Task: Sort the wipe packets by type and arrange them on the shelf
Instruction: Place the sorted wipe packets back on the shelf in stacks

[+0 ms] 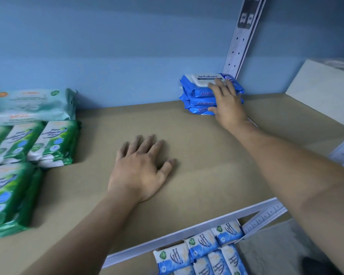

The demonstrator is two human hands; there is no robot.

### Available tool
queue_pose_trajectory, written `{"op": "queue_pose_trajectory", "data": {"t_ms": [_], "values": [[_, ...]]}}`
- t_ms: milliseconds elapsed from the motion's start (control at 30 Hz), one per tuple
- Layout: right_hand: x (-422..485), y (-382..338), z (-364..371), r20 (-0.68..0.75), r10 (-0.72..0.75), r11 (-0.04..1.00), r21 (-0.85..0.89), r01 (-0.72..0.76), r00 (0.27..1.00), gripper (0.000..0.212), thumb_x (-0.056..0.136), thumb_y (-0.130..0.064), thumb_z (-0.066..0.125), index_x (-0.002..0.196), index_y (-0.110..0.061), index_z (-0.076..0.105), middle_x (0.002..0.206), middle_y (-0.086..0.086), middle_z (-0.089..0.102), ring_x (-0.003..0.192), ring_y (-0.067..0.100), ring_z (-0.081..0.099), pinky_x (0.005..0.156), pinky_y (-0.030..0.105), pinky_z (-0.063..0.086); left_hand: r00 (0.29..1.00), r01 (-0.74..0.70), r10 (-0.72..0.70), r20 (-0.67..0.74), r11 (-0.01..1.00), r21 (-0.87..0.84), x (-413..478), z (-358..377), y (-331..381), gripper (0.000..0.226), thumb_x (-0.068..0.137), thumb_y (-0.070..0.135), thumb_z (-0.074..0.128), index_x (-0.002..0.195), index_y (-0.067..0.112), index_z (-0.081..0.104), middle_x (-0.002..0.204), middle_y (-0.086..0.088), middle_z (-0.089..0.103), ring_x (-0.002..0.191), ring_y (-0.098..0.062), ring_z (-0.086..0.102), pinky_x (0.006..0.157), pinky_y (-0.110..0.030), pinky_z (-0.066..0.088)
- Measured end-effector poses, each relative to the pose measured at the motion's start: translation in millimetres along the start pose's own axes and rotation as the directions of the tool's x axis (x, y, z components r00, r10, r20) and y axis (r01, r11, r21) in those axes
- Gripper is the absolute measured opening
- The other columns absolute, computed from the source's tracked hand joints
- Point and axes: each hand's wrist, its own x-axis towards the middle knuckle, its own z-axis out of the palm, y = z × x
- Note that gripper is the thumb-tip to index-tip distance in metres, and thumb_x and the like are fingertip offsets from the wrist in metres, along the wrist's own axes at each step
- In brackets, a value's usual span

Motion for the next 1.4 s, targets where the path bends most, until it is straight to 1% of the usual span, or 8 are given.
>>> {"op": "queue_pose_trajectory", "data": {"t_ms": [167,267,367,633,900,1033,1233,1400], "values": [[-3.4,12.6,-2.6,-0.055,-0.028,0.999,0.041,0.031,0.998,0.089,0.076,-0.019,0.085,0.149,-0.021,0.035,0.164,0.005,0.020,0.146,0.038,0.023,0.113,0.057,0.033,1.000,0.000,0.000,0.001,1.000,-0.002,-0.5,-0.5,-0.2,0.078,0.086,0.077,0.009,0.154,0.040,0.023,0.166,0.014,0.015,0.154,-0.016,0.006,0.124,-0.042,0.006],[-13.4,22.3,0.8,-0.116,0.288,0.931,0.267,-0.249,0.951,0.107,0.072,-0.021,0.088,0.156,-0.025,0.022,0.164,0.013,0.014,0.139,0.039,0.034,0.114,0.042,0.033,1.000,0.001,-0.001,0.001,1.000,-0.002,-0.2,-0.4,-0.6,0.079,0.086,0.077,0.008,0.154,0.040,0.022,0.166,0.014,0.015,0.154,-0.015,0.005,0.125,-0.042,0.005],[-19.1,24.5,12.0,-0.005,0.449,0.762,0.524,-0.380,0.893,0.108,0.074,-0.022,0.087,0.158,-0.024,0.019,0.150,0.007,0.048,0.132,0.025,0.051,0.110,0.035,0.041,1.000,-0.002,0.002,-0.001,1.000,-0.001,0.3,0.3,-1.6,0.080,0.086,0.077,0.008,0.154,0.040,0.023,0.165,0.015,0.015,0.154,-0.015,0.006,0.124,-0.042,0.006],[-10.8,20.4,20.7,-0.031,0.421,0.824,0.430,-0.369,0.906,0.097,0.084,-0.016,0.079,0.159,-0.017,0.018,0.149,0.012,0.045,0.133,0.028,0.047,0.108,0.026,0.033,1.000,-0.003,0.002,-0.011,1.000,-0.012,-0.5,0.1,-1.3,0.080,0.085,0.077,0.008,0.154,0.040,0.024,0.165,0.016,0.015,0.153,-0.014,0.005,0.124,-0.041,0.006],[-19.2,13.6,0.0,0.055,0.439,0.835,0.344,-0.429,0.897,0.101,0.084,-0.027,0.079,0.160,-0.018,0.014,0.157,0.017,0.028,0.138,0.034,0.039,0.114,0.036,0.034,1.000,0.004,-0.004,0.007,1.000,-0.015,0.3,-1.3,-1.3,0.082,0.084,0.079,0.009,0.154,0.040,0.027,0.165,0.014,0.018,0.154,-0.015,0.009,0.125,-0.041,0.007],[-59.8,-5.8,-33.0,0.094,0.413,0.844,0.334,-0.420,0.906,0.097,0.083,-0.038,0.076,0.159,-0.018,0.018,0.154,0.015,0.033,0.134,0.040,0.041,0.110,0.044,0.040,1.000,0.014,-0.013,0.026,0.999,-0.029,-1.1,-5.9,2.4,0.076,0.090,0.078,0.021,0.154,0.037,0.031,0.164,0.012,0.021,0.153,-0.016,0.012,0.124,-0.040,0.008],[-147.6,-35.2,-103.3,0.148,0.286,0.898,0.302,-0.318,0.947,0.080,0.086,-0.038,0.074,0.153,-0.019,0.034,0.151,0.012,0.043,0.135,0.034,0.042,0.109,0.039,0.036,0.999,0.036,-0.038,-0.034,0.998,-0.045,-28.6,-13.4,16.9,0.069,0.095,0.070,0.032,0.144,0.026,0.049,0.156,0.006,0.042,0.147,-0.019,0.030,0.118,-0.038,0.023],[-217.5,-37.4,-134.3,0.190,0.268,0.862,0.390,-0.323,0.944,0.067,0.087,-0.038,0.072,0.147,-0.021,0.046,0.135,0.009,0.051,0.127,0.031,0.046,0.104,0.039,0.038,0.998,-0.032,0.025,-0.054,0.991,-0.129,-73.8,-14.2,45.3,0.080,0.085,0.072,0.018,0.138,0.026,0.055,0.147,0.007,0.052,0.141,-0.020,0.040,0.114,-0.040,0.033]]}}
